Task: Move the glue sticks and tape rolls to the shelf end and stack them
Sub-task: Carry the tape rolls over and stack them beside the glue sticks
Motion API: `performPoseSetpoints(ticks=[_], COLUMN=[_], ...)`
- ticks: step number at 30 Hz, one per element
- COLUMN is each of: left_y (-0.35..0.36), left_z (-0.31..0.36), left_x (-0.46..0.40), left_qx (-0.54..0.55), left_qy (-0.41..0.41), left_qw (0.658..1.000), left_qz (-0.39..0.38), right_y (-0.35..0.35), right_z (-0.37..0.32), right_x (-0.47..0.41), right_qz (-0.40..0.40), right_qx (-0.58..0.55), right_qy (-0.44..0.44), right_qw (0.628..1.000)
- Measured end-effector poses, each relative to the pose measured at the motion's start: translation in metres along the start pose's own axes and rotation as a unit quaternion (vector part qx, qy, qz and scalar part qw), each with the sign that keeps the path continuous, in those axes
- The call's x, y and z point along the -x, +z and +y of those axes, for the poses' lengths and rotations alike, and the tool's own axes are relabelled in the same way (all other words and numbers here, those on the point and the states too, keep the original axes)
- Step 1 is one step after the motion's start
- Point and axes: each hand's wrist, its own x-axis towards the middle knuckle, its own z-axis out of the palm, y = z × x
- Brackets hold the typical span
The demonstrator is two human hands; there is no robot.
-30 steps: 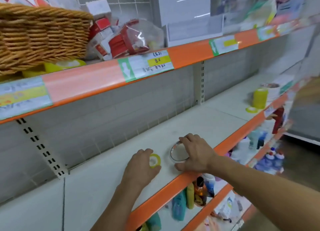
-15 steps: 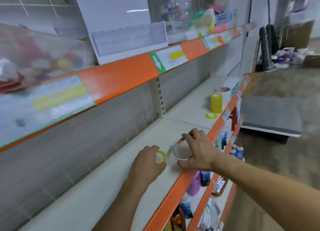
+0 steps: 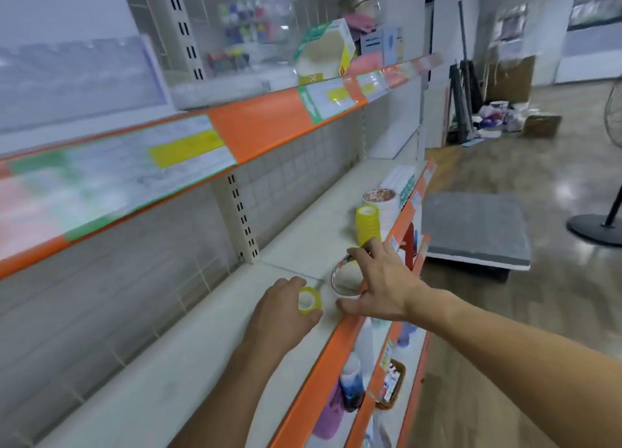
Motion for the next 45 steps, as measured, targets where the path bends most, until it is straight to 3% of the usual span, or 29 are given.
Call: performPoseSetpoints(ticks=[17,29,45], left_y=[0.065,0.088,0.100], left_z=[0.107,0.104,0.121], left_x=[-0.121,-0.162,-0.176], left_qx=[0.016,0.003,-0.006], left_qy=[-0.128,-0.140,-0.202], left_qw=[0.992,0.990,0.979], left_qz=[0.015,-0.018,0.014], right_y=[-0.066,-0.068,-0.060], right_z=[0.179,0.211,0.230], right_x=[-0.121,-0.169,-0.221], right_qz=[0.004,0.008,-0.030], right_qx=[-0.045,-0.072,-0.087], right_qy=[-0.079,-0.076,-0.116], right_qw=[0.996,0.994,0.989])
